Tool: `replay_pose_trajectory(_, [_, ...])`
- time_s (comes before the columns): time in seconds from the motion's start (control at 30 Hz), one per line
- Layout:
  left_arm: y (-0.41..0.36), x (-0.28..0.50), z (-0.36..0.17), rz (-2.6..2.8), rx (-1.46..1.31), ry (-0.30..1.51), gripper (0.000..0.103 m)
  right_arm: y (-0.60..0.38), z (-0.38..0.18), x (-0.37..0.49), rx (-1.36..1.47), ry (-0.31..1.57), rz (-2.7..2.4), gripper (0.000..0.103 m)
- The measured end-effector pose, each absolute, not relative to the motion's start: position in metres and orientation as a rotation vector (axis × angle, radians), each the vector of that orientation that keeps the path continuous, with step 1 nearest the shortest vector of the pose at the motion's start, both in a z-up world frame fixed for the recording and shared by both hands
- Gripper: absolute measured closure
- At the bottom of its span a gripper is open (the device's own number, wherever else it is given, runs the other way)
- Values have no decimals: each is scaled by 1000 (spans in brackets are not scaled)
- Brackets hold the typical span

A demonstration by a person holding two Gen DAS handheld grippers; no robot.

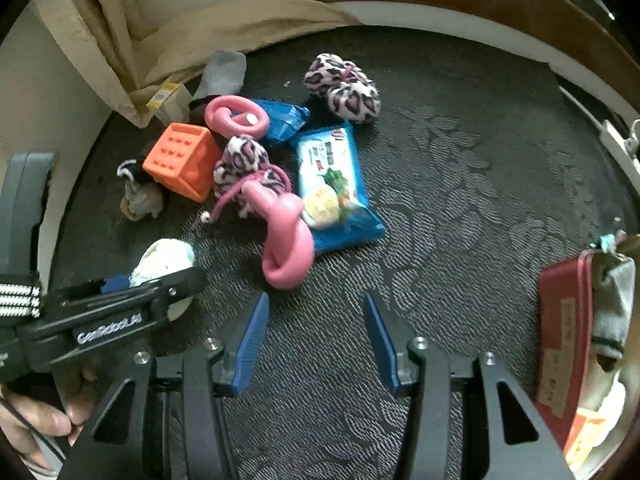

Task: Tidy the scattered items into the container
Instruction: 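Grasp white fuzzy ball with left gripper while right gripper grasps pink knotted rope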

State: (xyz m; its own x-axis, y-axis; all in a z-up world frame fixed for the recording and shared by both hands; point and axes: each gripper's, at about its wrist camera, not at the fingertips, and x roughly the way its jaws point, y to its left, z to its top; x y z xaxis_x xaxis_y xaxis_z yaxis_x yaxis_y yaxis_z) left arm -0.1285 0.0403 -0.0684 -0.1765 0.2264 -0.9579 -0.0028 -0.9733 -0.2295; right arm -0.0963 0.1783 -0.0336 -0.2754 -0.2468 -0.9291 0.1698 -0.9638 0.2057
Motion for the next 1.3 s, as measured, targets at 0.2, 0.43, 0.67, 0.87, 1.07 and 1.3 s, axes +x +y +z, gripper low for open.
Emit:
replay_pose_trajectory(0.2, [33,-127,-69,2290,-1934,-304,36,168,-43,-112,1715,-105,-2294,50])
replay_pose_trajectory(0.43, [31,-125,-68,2295,-1945,-326,36,157,-57,-125,1728,-101,-2254,50])
replay_pose_trajectory(0.67, [35,-122,-64,2294,-1950,-326,36,151,-69,-126,1743,-93,-2203,75])
replay_pose_trajectory(0.87, [43,-115,-55,2303,-1934,-309,36,151,-60,-113,1709,-85,-2219,76])
replay_pose_trajectory(1.07, [52,-102,-42,2325,-1907,-291,36,158,-46,-99,1661,-87,-2242,76])
replay_pose_trajectory(1.3, [68,-81,-23,2349,-1869,-263,36,169,-27,-77,1592,-60,-2286,76])
